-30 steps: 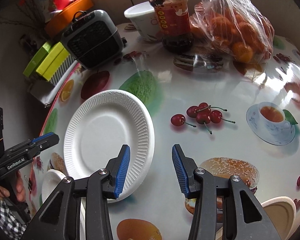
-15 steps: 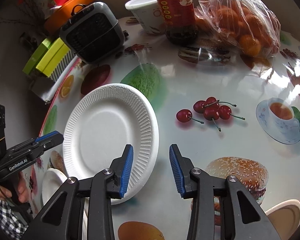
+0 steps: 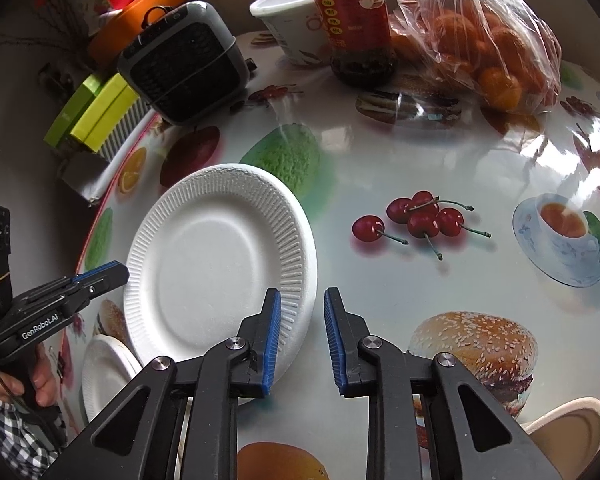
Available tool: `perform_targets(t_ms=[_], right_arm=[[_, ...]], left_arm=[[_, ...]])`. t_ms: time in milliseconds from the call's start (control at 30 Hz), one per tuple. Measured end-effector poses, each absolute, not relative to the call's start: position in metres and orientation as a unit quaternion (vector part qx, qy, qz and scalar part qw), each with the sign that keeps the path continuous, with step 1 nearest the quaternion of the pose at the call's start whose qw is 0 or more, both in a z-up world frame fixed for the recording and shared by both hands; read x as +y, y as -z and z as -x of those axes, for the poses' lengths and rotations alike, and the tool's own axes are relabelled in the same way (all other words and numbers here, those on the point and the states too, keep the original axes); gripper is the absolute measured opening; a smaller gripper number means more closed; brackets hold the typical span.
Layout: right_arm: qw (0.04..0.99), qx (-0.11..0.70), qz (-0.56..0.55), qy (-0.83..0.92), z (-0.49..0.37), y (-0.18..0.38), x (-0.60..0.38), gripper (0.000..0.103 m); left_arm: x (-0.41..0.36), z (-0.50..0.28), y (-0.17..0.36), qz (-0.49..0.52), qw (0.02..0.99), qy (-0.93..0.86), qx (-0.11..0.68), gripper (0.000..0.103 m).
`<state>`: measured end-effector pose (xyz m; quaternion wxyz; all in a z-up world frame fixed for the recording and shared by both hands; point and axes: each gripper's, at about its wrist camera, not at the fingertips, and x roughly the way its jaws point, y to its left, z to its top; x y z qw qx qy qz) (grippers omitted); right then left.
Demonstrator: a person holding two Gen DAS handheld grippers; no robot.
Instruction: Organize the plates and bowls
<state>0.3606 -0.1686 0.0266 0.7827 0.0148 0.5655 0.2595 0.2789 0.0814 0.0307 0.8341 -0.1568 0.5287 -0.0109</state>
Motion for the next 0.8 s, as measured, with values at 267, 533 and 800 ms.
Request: perform_targets(t_ms=[267, 533, 800], right_arm=[[0.783, 0.566, -0.013, -0.260, -0.3595, -0.0266, -0.1669, 0.016], [0.786, 0.563, -0.014, -0.254, -0.3588, -0.0283, -0.1672, 0.016], [0.790, 0.560, -0.022, -0.250, -0.3604, -0.0322, -0.1726, 0.015]], left_arm=[[0.0826, -0.2783, -0.0301, 0.157, 0.834, 0.009, 0.529, 0.011], [0.0825, -0.2791, -0.0316, 0.157, 0.835, 0.010, 0.527, 0.011], [0.0785, -0.2800, -0.0361, 0.156, 0.838, 0.015, 0.523, 0.011]])
